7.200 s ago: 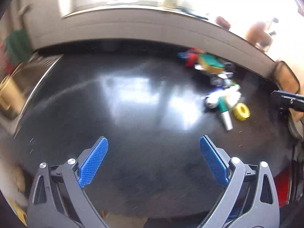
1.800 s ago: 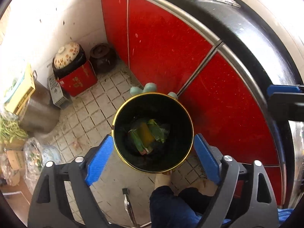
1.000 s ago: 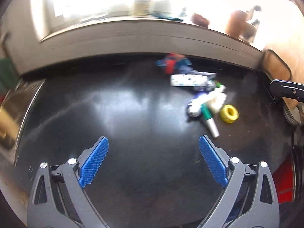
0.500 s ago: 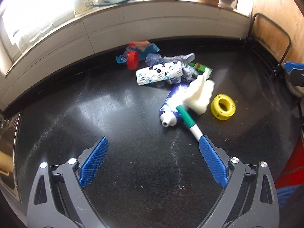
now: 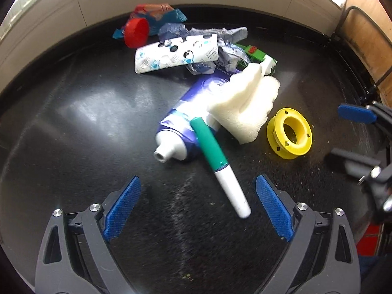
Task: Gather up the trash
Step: 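Grasp the white-green marker with left tool while right tool grasps the yellow tape roll, then carry marker and tape roll to the bin and open both tools over it, then swing both tools back over the remaining countertop trash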
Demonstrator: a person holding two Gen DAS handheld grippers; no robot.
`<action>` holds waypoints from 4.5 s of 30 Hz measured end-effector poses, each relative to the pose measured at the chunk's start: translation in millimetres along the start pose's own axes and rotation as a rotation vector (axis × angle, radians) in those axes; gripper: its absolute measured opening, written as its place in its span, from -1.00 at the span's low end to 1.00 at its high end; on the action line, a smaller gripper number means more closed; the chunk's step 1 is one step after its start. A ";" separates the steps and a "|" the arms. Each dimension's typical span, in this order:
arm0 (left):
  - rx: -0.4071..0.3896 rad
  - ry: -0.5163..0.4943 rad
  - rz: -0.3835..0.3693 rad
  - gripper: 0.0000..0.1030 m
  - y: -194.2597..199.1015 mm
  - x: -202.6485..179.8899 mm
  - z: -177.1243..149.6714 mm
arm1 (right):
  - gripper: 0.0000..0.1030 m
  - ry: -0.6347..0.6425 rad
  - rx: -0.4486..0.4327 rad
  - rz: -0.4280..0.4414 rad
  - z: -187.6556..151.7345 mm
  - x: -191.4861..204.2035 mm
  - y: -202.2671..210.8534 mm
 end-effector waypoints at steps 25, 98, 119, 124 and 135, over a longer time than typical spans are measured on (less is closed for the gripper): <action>-0.062 0.034 0.078 -0.76 9.9 3.2 -6.8 | 0.05 0.150 0.006 0.010 2.2 12.2 -17.7; -0.050 1.012 0.397 -0.76 169.1 280.0 -498.4 | 0.05 0.759 0.423 0.434 -104.5 613.0 -87.9; -0.097 0.958 0.423 0.64 182.2 286.2 -485.6 | 0.45 0.734 0.371 0.458 -90.4 609.2 -70.1; -0.102 0.826 0.437 0.77 189.1 271.8 -439.3 | 0.59 0.653 0.268 0.425 -55.9 551.7 -41.9; -0.220 0.337 0.255 0.78 164.0 185.4 -226.8 | 0.61 0.227 -0.011 0.144 34.9 313.2 38.2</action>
Point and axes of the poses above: each gripper's, at about its wrist camera, not at the fingertips, and y roughly against the way its jaws point, x to its left, z to its top, the point moved 1 cm from there along -y, roughly the way its jaws point, and after that the axes turned 4 degrees about -y, right-handed, at the moved point
